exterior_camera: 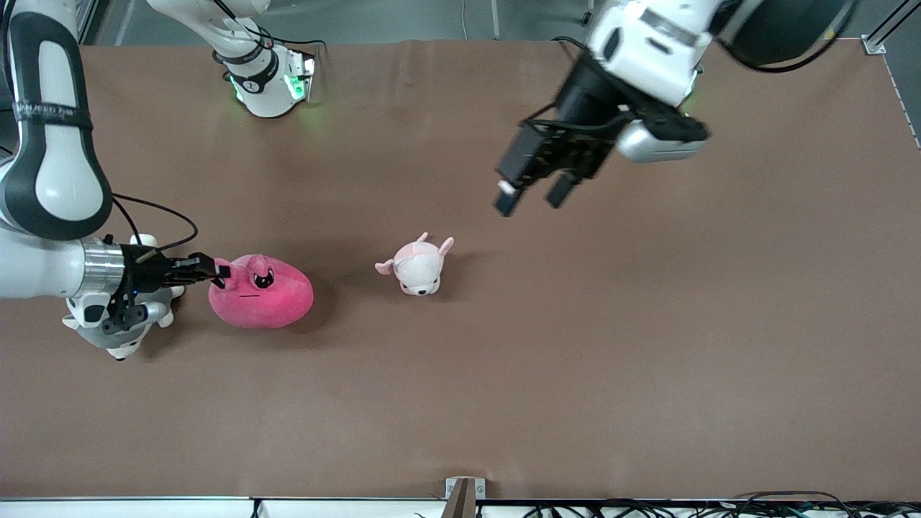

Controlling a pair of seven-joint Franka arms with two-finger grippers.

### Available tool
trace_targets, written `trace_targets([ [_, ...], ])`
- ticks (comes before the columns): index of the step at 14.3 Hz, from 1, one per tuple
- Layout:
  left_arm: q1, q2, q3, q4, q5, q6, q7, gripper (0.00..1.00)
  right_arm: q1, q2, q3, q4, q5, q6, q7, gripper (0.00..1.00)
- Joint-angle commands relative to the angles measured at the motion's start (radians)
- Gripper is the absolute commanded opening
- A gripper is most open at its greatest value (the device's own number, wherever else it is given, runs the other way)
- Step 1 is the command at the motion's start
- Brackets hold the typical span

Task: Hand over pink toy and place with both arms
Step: 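Open the left gripper and carry the plush toward the grey cat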

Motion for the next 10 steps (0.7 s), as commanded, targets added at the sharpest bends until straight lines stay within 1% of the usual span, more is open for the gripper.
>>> trace_targets([
  [1, 0.102, -0.07, -0.004, -0.036, 0.018, -0.147, 0.161, 1.0, -0.046, 0.07, 0.018, 0.015, 0.026, 0.0, -0.098, 0.02],
  [3, 0.176, -0.089, -0.004, -0.036, 0.019, -0.266, 0.268, 1.0, -0.057, 0.092, 0.018, 0.013, 0.092, -0.011, -0.103, 0.02],
  [4, 0.207, -0.096, -0.004, -0.039, 0.018, -0.331, 0.334, 1.0, -0.056, 0.094, 0.018, 0.013, 0.097, -0.012, -0.098, 0.02],
  [6, 0.268, -0.106, -0.004, -0.039, 0.019, -0.491, 0.533, 1.0, -0.048, 0.094, 0.021, 0.015, 0.103, -0.012, -0.097, 0.02],
  [9, 0.349, -0.11, -0.005, -0.045, 0.016, -0.585, 0.733, 1.0, -0.057, 0.094, 0.021, 0.019, 0.146, -0.011, -0.139, 0.03],
  [10, 0.378, -0.112, -0.005, -0.046, 0.016, -0.615, 0.791, 1.0, -0.057, 0.098, 0.02, 0.016, 0.145, -0.012, -0.15, 0.03],
])
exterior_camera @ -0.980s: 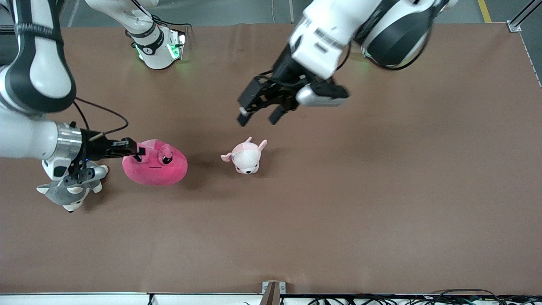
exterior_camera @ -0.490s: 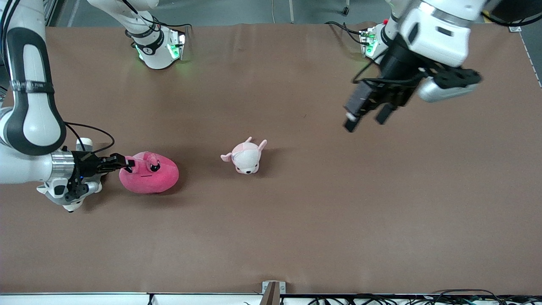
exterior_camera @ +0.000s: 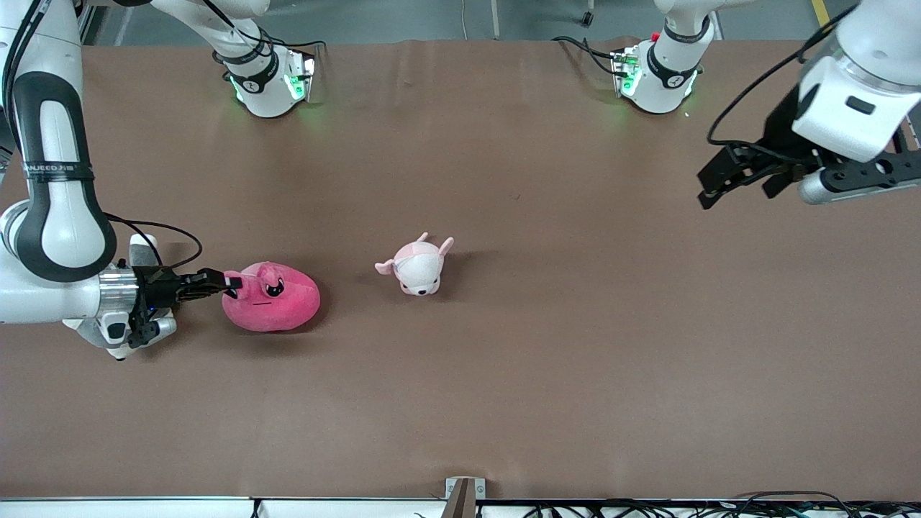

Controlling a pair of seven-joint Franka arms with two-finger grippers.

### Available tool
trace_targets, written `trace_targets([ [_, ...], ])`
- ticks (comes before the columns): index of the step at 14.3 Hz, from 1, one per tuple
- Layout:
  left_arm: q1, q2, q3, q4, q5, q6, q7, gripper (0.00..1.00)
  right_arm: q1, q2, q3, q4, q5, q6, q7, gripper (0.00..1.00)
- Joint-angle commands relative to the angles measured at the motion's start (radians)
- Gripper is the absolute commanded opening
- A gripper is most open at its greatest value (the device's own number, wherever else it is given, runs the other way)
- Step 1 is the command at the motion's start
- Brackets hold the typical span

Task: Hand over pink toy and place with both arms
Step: 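Set the pink plush beside the grey cat with the right gripper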

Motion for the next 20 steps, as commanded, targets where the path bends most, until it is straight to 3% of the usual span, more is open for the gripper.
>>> trace_targets([
  [1, 0.073, -0.038, -0.007, -0.045, 0.014, -0.053, 0.146, 1.0, -0.018, 0.006, 0.009, -0.002, 0.025, -0.013, -0.044, 0.04],
  [6, 0.196, -0.102, -0.007, -0.14, -0.009, -0.053, 0.358, 1.0, -0.029, 0.044, 0.007, -0.006, 0.015, -0.023, -0.114, 0.07],
  [7, 0.206, -0.116, -0.007, -0.158, -0.012, -0.053, 0.371, 1.0, -0.029, 0.044, 0.006, -0.005, 0.013, -0.023, -0.107, 0.45],
  [8, 0.219, -0.134, -0.007, -0.172, -0.026, -0.051, 0.377, 1.0, -0.031, 0.041, 0.003, 0.0, 0.014, -0.025, -0.104, 0.99],
  [11, 0.268, -0.157, -0.006, -0.2, -0.075, -0.051, 0.444, 1.0, -0.035, -0.006, 0.003, 0.079, -0.007, -0.045, 0.014, 1.0],
  [12, 0.269, -0.171, -0.006, -0.217, -0.077, -0.045, 0.458, 1.0, -0.032, -0.035, 0.003, 0.116, -0.05, -0.089, 0.109, 1.0],
  [16, 0.269, -0.194, -0.001, -0.238, -0.077, -0.03, 0.46, 1.0, 0.0, -0.111, 0.01, 0.273, -0.252, -0.233, 0.367, 1.0],
  [20, 0.265, -0.179, 0.003, -0.205, -0.061, -0.007, 0.455, 1.0, 0.09, -0.204, 0.01, 0.319, -0.543, -0.235, 0.503, 1.0],
])
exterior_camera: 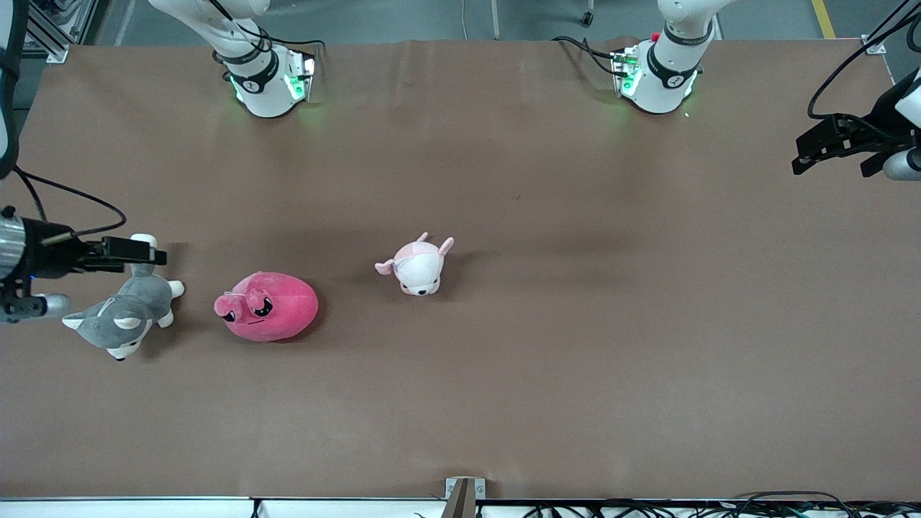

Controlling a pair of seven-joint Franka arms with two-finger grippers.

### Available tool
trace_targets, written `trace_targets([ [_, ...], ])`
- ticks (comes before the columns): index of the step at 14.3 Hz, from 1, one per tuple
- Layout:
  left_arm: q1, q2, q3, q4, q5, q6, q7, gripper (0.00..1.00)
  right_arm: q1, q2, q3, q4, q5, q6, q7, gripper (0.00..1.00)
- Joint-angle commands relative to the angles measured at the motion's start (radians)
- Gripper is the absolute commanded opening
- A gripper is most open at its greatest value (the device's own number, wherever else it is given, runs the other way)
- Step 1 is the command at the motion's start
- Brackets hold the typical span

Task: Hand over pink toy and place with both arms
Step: 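Open the right gripper and withdraw it from the pink plush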

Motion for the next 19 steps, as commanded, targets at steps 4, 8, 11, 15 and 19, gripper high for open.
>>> trace_targets([
  [4, 0.008, -0.015, 0.0, 0.023, -0.015, 0.025, 0.018, 1.0, 0.046, -0.072, -0.008, 0.025, -0.197, 0.002, 0.075, 1.0],
  [8, 0.01, -0.009, 0.003, 0.023, -0.013, 0.025, 0.015, 1.0, 0.02, -0.072, -0.006, 0.052, -0.192, -0.001, 0.076, 1.0],
  [11, 0.01, 0.023, 0.005, 0.058, -0.012, 0.022, 0.01, 1.0, 0.018, -0.099, 0.0, 0.044, -0.194, 0.045, 0.081, 1.0],
  [15, 0.01, 0.034, 0.006, 0.066, -0.015, 0.019, 0.009, 1.0, 0.003, -0.225, 0.001, -0.132, -0.194, 0.166, 0.081, 1.0],
  [19, -0.005, 0.039, 0.041, 0.065, -0.013, 0.019, 0.01, 1.0, 0.006, -0.276, 0.001, -0.201, -0.194, 0.188, 0.082, 1.0],
])
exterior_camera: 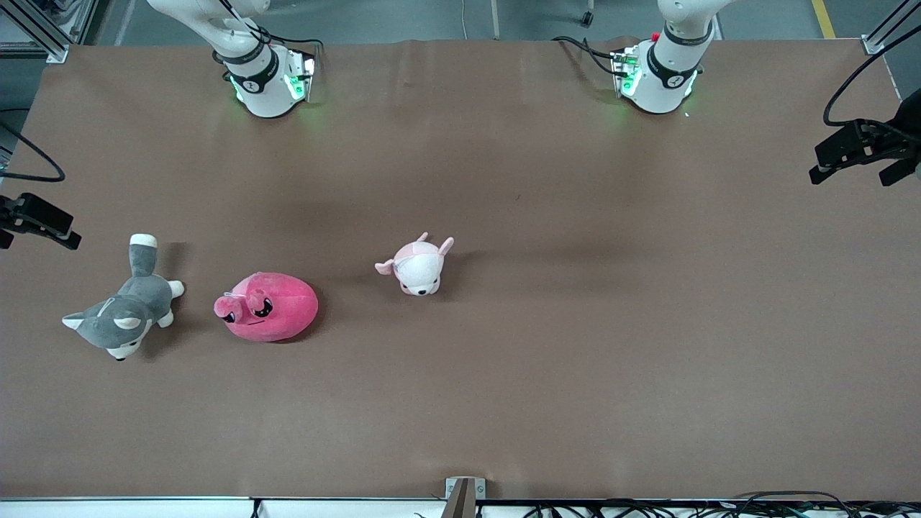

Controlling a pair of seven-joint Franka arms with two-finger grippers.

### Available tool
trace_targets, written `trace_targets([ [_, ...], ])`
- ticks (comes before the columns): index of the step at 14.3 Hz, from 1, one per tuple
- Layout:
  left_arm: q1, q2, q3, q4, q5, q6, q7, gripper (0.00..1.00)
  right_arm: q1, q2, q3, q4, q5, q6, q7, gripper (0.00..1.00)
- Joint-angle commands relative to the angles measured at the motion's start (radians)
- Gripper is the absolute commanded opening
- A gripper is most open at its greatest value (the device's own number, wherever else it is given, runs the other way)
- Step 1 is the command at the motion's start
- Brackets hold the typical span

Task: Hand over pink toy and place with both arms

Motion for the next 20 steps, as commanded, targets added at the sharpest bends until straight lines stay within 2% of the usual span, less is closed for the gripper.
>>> trace_targets([
  [1, -0.029, 0.011, 0.059, 0.02, -0.015, -0.003, 0.012, 1.0, -0.009, -0.059, 0.014, -0.082, -0.018, -0.006, 0.02, 1.0],
  [2, -0.092, 0.011, 0.117, 0.02, -0.015, -0.003, 0.01, 1.0, -0.011, -0.062, 0.015, -0.087, -0.018, -0.016, 0.02, 1.0],
  [6, -0.452, 0.006, 0.471, 0.02, -0.015, -0.003, 0.009, 1.0, -0.003, -0.14, 0.017, -0.177, -0.017, -0.003, 0.015, 1.0],
  [8, -0.54, 0.006, 0.564, 0.02, -0.015, -0.003, 0.009, 1.0, -0.002, -0.147, 0.015, -0.181, -0.018, 0.008, 0.005, 1.0],
  [20, -0.534, 0.008, 0.561, 0.02, -0.015, -0.003, 0.004, 1.0, -0.008, -0.144, 0.012, -0.205, -0.018, 0.033, -0.022, 1.0],
])
